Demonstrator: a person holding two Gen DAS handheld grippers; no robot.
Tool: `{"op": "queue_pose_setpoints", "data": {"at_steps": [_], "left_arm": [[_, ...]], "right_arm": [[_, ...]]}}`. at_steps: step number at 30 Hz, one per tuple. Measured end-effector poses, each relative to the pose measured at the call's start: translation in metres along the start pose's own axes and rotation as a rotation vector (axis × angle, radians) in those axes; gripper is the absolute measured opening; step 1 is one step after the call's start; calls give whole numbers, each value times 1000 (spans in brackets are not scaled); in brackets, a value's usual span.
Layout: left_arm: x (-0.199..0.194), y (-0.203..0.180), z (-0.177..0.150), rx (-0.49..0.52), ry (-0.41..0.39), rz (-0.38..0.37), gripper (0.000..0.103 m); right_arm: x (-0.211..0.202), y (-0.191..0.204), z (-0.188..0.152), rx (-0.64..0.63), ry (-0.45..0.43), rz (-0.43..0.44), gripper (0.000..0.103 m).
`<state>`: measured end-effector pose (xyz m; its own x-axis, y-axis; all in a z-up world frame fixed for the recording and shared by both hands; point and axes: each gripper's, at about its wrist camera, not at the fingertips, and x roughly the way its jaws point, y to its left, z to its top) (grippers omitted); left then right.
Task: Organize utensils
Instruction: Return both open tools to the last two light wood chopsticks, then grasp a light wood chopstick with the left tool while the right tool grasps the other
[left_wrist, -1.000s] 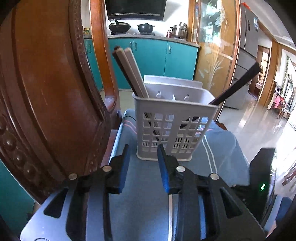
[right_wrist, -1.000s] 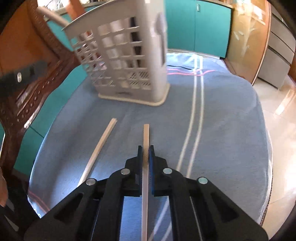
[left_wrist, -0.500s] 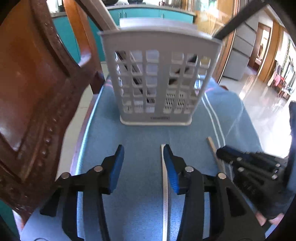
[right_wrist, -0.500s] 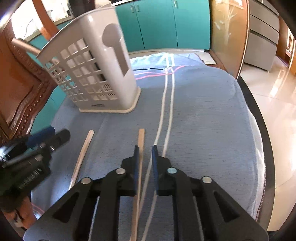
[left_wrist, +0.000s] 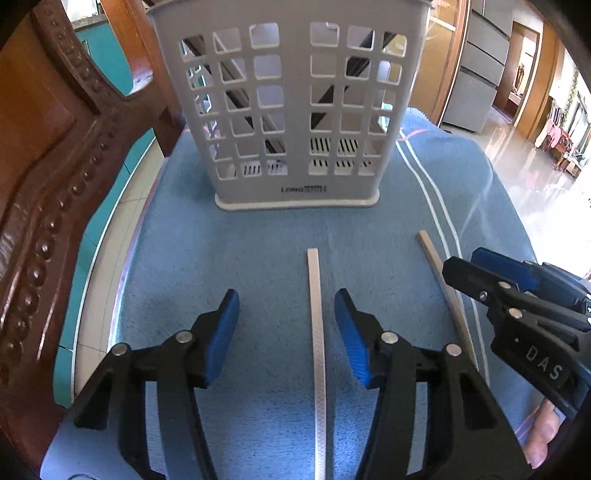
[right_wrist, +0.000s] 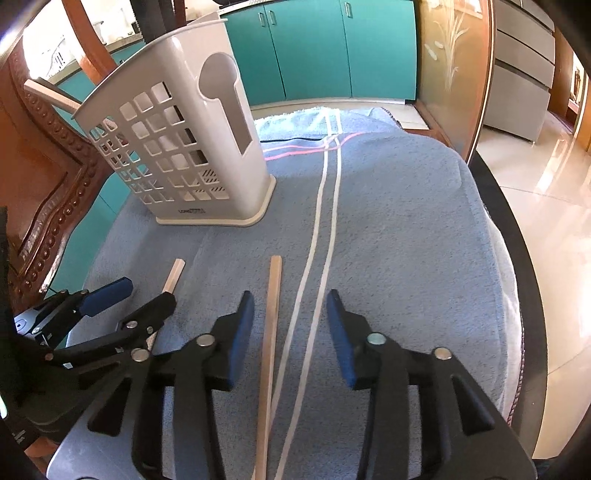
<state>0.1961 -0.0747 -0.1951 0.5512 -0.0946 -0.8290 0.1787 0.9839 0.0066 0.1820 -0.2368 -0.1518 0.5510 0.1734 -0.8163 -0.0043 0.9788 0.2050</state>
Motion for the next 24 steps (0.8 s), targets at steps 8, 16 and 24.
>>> {"op": "queue_pose_setpoints", "data": {"at_steps": [8,16,24], "left_arm": [[6,-2,-2,3,13,3,55],[6,-3,0,3,15,11,58],[6,-3,0,8,11,-3,49]], "right_arm": [[-2,0,-1,-5,1,-7,45],[1,1,-1,-11,10,-14,47],[0,-1,0,-3,1,-22,48]]}}
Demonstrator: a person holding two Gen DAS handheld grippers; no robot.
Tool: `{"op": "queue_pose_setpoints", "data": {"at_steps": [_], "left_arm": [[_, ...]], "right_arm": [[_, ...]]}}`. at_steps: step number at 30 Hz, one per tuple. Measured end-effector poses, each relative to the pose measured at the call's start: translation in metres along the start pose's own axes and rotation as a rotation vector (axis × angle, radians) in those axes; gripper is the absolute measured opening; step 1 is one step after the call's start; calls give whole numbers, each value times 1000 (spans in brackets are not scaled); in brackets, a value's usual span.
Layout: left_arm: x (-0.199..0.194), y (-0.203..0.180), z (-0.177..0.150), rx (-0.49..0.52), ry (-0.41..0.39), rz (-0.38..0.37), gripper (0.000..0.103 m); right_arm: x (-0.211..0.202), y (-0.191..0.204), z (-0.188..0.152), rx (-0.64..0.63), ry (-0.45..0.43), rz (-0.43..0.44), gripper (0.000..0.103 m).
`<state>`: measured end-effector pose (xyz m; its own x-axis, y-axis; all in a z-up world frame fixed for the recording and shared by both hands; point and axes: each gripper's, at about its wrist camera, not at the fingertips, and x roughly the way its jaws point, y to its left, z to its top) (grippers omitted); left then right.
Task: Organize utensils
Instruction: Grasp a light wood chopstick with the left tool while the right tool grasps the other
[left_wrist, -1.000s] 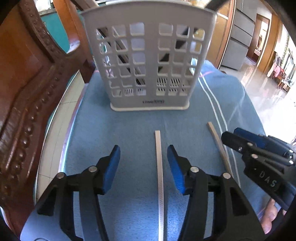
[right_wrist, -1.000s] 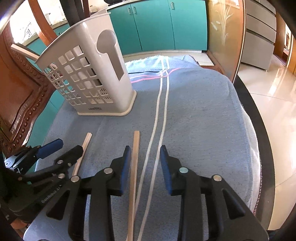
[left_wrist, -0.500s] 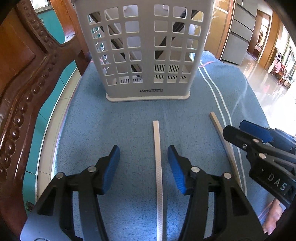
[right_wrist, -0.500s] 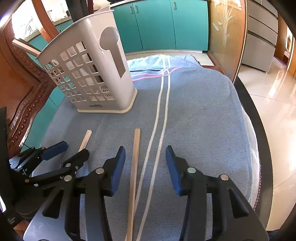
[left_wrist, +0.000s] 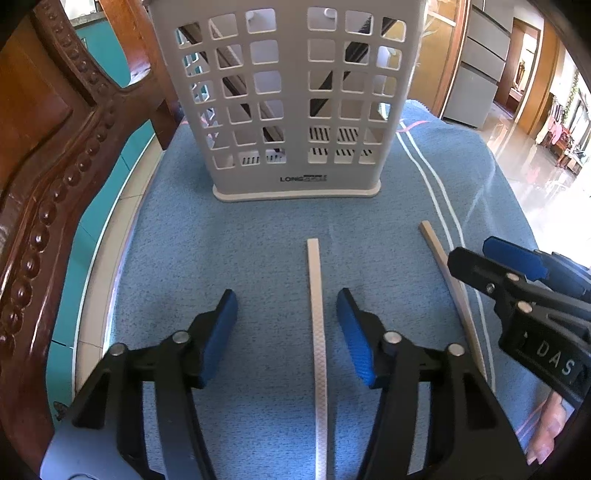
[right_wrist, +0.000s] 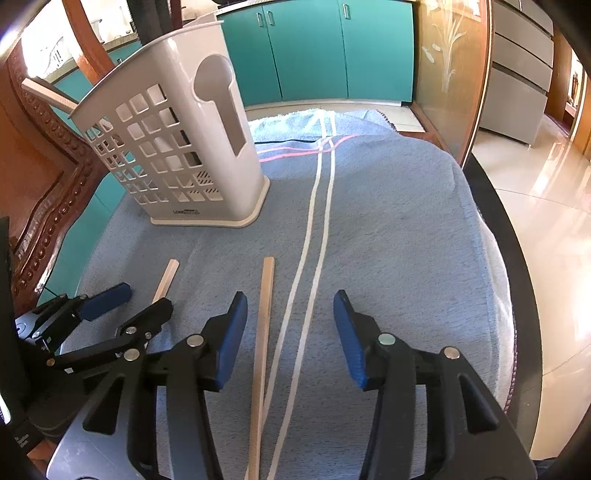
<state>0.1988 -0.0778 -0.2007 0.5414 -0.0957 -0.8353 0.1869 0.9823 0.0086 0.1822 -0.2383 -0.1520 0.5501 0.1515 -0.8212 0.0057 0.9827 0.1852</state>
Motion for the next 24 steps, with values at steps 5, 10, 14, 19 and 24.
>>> {"op": "queue_pose_setpoints", "data": {"at_steps": [5,10,14,19,24], "left_arm": [[-2,-9,-1,36,-6,-22,17],[-3,-17,-3,76,-13,-5,8],[-7,-17,-4,65,-20,-18,8],[-17,-4,1,31,-52,-42,8],[-15,4,2,2,-40,-55,8]], "right_arm": [[0,-2,0,0,1,-1,48],[-2,-4,1,6,-6,-6,48],[-2,-7,2,15,-9,-10,48],[-2,-8,3,13,-14,-13,49],[-2,-5,2,-9,-3,4,49]]}}
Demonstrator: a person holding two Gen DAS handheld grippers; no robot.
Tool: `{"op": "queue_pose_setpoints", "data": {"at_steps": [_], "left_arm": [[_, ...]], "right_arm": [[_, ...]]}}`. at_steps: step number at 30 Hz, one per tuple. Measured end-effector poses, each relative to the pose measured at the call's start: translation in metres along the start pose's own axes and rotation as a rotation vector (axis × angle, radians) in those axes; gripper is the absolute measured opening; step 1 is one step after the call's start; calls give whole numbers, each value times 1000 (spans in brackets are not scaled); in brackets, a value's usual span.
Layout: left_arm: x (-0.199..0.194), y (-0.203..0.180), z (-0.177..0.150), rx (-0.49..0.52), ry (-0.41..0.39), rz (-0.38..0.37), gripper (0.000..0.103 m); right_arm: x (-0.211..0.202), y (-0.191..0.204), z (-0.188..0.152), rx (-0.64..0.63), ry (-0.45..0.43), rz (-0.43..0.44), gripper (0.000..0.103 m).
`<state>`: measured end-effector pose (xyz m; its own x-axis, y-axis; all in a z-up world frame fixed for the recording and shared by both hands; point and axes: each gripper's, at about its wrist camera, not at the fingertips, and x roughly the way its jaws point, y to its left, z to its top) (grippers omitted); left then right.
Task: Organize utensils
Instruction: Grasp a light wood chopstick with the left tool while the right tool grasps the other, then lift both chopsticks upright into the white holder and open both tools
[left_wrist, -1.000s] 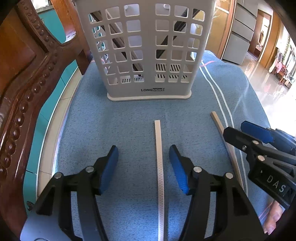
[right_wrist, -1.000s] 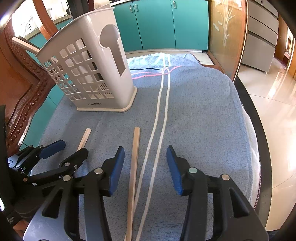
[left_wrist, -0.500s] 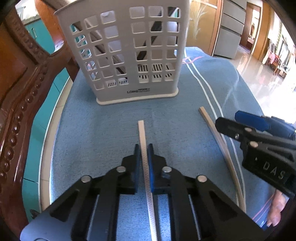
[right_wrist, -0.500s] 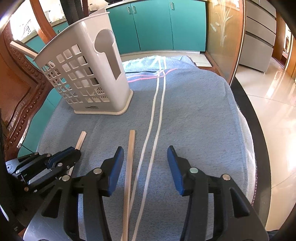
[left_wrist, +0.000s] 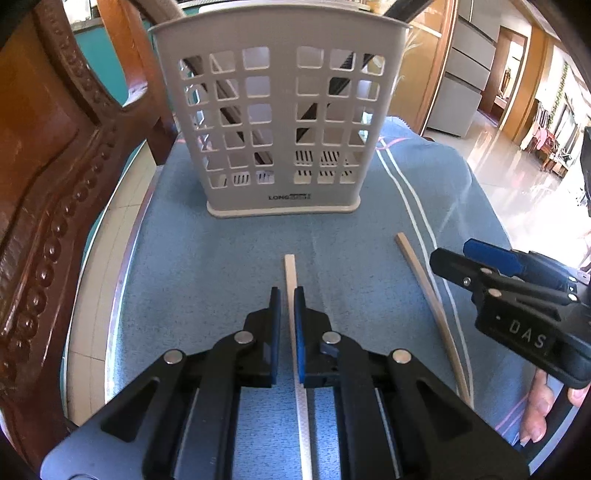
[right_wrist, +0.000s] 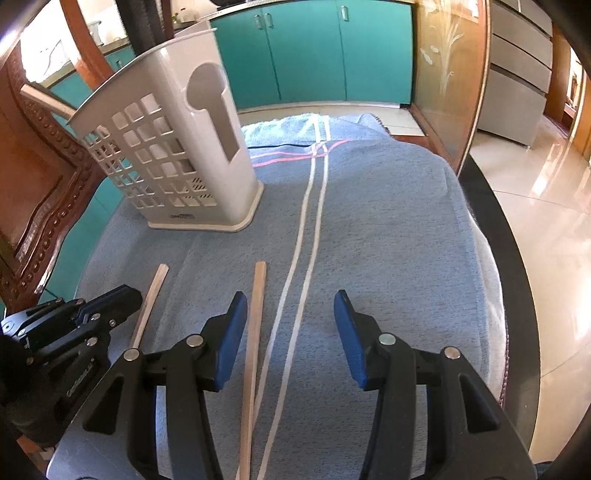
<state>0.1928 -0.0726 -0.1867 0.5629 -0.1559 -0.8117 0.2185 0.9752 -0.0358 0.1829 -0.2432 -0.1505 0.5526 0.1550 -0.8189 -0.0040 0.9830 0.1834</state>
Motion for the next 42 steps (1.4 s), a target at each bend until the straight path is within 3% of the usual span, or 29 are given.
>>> {"op": "queue_pose_setpoints", "data": {"at_steps": [5,7,13,19,21,23,25,28,32,37,42], "left_arm": [[11,16,4,-63,41,-17,13],[14,21,6,-84,42,-13,22],[20,27,6,-98,54,-9,35],[23,12,8,-50,59,44,35],[23,12,9,-47,56,44,26],[22,10,8,-38,54,41,15],[21,7,8,-32,49,44,8],[15,-5,12,-39,7,49,7],[-11,-5,17,-29,-102,46,7],[-65,-4,14,-37,-224,42,7],[-119,-8,2,-21,-319,54,7]], "right_arm": [[-1,11,-2,-68,18,34,49],[1,19,-5,-118,31,18,49],[13,28,-13,-186,61,-57,49],[15,31,-16,-209,43,-75,47],[15,31,-17,-216,34,-70,24],[14,31,-17,-211,35,-50,11],[12,30,-16,-201,29,-39,9],[3,29,-13,-179,-13,-11,6],[-33,26,-5,-152,-142,45,6],[-93,17,-3,-113,-290,130,6],[-141,14,-8,-118,-360,150,6]]}}
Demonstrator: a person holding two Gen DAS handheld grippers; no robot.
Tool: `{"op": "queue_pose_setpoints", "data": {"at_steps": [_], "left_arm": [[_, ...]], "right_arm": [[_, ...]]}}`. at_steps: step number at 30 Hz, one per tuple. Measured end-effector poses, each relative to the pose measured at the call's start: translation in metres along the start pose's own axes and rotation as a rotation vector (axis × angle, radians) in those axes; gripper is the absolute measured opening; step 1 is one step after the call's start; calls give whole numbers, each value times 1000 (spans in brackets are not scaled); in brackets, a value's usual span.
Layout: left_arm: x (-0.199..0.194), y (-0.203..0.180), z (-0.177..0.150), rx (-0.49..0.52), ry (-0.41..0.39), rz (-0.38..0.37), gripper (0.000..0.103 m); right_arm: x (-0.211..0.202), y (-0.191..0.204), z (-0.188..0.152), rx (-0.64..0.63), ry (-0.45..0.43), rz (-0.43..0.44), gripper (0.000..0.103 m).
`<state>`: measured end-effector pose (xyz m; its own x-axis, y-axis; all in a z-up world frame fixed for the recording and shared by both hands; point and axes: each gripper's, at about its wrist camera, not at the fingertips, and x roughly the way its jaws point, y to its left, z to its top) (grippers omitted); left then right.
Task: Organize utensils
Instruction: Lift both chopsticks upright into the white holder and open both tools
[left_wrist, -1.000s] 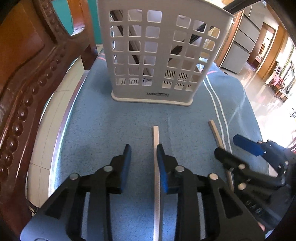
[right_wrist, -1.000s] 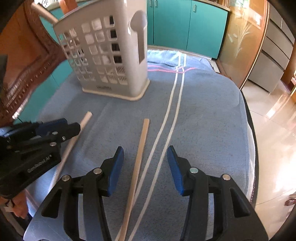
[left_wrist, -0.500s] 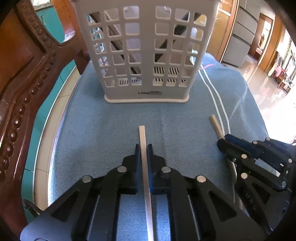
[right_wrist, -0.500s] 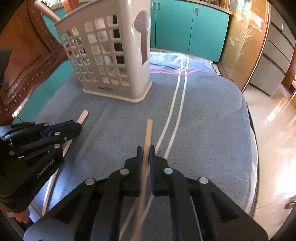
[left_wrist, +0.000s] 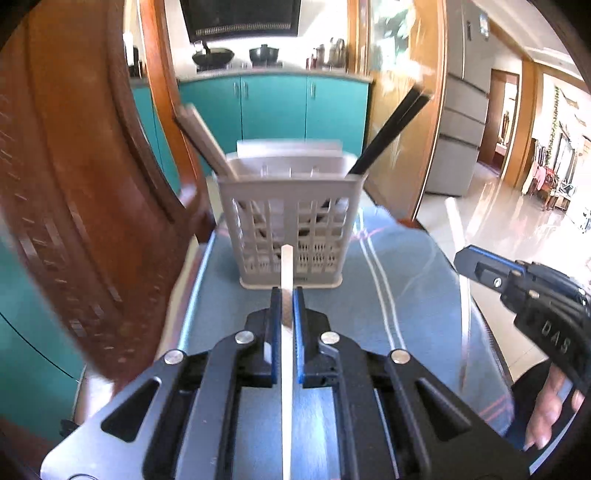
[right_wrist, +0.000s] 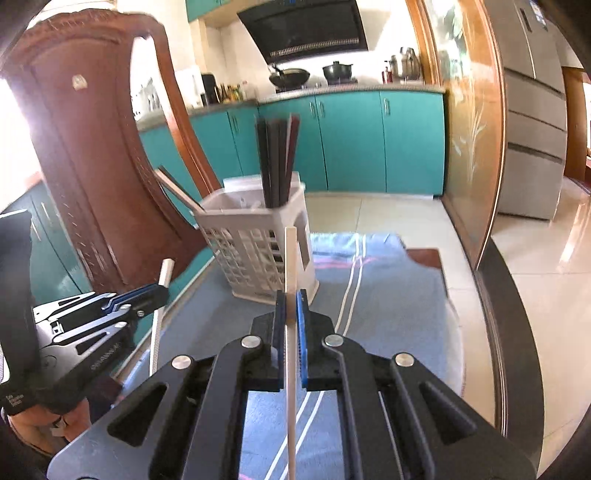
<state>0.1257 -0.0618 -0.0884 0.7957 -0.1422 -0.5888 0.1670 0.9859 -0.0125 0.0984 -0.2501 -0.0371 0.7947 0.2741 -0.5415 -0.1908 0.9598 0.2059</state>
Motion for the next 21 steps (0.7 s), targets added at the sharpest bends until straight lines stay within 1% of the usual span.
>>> {"op": "queue_pose_setpoints", "data": {"at_steps": [3,6,8,11,15,18,21], "left_arm": [[-31,5,5,-5,-43,-6,7],[-53,11,13,-12,-79,-7,7],[-64,16,19,-22,-96,-15,7],[-70,19,26,-40,-103,-17,7],[-70,28,36,-70,-82,-39,7],[-59,29,44,-66,-75,-44,7],[-62,30,53,-58,-87,-44,7]], "right_arm": [[-25,-2,5,21,-33,2,6],[-44,-4,14,46,-85,-10,7],[-51,-4,22,45,-102,-13,7],[-52,-3,33,30,-89,-26,7],[-46,-3,43,18,-56,-30,7],[-37,-5,44,26,-21,-21,7],[-36,0,51,11,-23,-4,7]]}}
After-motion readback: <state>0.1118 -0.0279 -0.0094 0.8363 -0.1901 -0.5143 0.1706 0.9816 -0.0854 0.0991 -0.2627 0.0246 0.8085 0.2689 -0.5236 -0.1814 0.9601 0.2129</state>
